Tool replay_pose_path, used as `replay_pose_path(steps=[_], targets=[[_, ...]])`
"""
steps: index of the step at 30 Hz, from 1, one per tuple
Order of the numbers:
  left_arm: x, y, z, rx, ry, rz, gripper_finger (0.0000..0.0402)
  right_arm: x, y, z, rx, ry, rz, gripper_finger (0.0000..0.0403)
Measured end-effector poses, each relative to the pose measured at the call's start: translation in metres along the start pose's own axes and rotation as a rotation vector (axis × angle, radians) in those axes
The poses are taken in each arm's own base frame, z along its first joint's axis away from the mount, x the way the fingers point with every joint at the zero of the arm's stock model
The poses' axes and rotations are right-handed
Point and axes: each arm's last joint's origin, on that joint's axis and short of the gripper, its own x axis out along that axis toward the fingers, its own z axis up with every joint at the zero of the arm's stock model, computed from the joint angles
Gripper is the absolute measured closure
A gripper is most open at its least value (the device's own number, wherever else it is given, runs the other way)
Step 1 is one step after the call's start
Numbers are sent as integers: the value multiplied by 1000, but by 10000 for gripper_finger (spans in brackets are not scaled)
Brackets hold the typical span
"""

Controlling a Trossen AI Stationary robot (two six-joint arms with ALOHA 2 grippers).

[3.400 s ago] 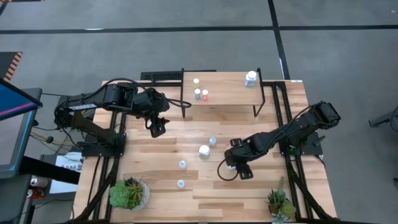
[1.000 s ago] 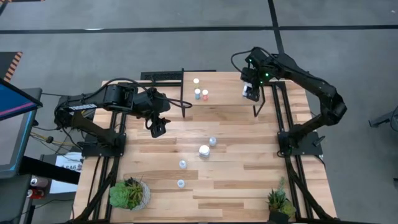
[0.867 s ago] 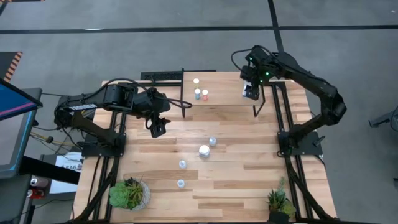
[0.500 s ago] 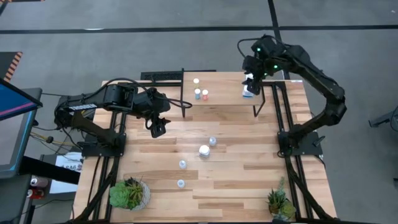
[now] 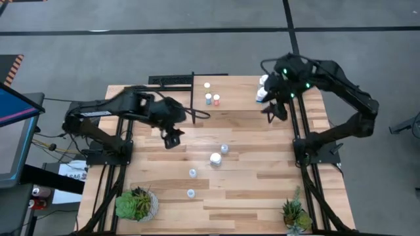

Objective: Pick and place medicine bottles onto shelf by color
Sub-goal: Align the white pill bottle with the other white pill bottles on the shelf

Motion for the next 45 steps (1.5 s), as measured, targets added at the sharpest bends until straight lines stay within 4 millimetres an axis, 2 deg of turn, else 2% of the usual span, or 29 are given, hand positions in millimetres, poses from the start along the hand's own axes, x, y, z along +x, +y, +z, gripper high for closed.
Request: replay_pose_path(steps=[5, 12, 18, 21, 25, 30, 35, 38, 45], targets=[[38, -18, 15, 162, 35, -52, 184, -2, 26, -19, 14, 18, 71, 143], [80, -36, 32, 229, 24, -152, 184, -8, 48, -45, 85, 45, 117, 143], [114, -46, 28, 246, 153, -147, 184, -5, 61, -66, 131, 55, 105, 143], [118, -50, 28, 239, 160, -165, 184, 6, 67, -78, 150, 108, 110, 143], [129, -50, 26, 215, 202, -98, 184, 17, 76, -93, 159, 188, 137, 143], [169, -54, 21, 187, 306, -40, 184, 25, 92, -104, 150, 221, 155, 143], [205, -65, 15, 240, 368, -43, 184, 21, 107, -112, 123, 218, 178, 143], [220, -68, 14, 273, 368, -38, 184, 19, 115, -118, 129, 225, 183, 143], [244, -75, 13, 281, 329, -48, 184, 14, 128, -127, 124, 209, 179, 143]])
